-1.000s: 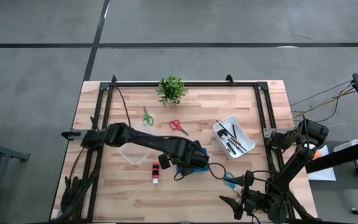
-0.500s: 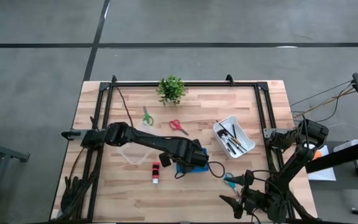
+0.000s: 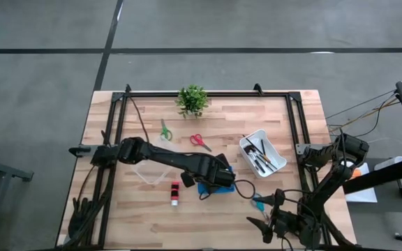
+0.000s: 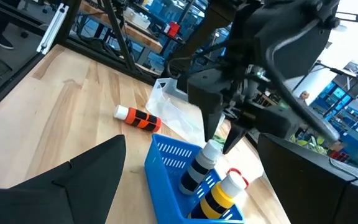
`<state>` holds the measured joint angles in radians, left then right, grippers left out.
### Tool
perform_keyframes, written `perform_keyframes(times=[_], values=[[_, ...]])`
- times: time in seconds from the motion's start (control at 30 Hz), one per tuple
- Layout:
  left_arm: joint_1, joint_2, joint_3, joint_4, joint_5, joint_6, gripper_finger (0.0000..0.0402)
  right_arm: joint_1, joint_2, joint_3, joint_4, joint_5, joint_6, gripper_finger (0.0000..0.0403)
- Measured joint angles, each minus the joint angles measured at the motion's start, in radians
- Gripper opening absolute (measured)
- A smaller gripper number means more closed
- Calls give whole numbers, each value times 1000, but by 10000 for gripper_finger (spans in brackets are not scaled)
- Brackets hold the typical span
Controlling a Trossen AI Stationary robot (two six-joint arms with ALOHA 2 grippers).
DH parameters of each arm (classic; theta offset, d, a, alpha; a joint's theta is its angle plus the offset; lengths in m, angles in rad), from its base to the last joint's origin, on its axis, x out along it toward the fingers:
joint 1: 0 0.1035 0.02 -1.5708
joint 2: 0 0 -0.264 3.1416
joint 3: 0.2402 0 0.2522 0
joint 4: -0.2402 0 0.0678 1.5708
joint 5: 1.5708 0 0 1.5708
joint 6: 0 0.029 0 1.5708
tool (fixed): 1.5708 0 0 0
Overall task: Pick & Place Paint Supplies
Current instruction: Put the gray paint bottle in the blue bin, then put the orange paint bottle in the blue bin
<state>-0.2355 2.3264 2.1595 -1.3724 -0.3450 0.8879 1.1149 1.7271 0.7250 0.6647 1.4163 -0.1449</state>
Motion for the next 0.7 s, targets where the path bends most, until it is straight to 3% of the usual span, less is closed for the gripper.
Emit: perform_keyframes(times=[0.3, 0.43, 0.57, 0.7], values=[[-26, -17, 101, -78, -92, -62, 144, 0, 0, -2, 4, 0, 4, 361], [-46, -60, 142, -153, -111, -177, 143, 0, 0, -2, 5, 0, 4, 361], [-72, -121, 143, -184, -25, -449, 143, 0, 0, -2, 7, 0, 8, 361], [-90, -167, 129, -181, 173, -909, 143, 0, 0, 4, 12, -1, 15, 361]])
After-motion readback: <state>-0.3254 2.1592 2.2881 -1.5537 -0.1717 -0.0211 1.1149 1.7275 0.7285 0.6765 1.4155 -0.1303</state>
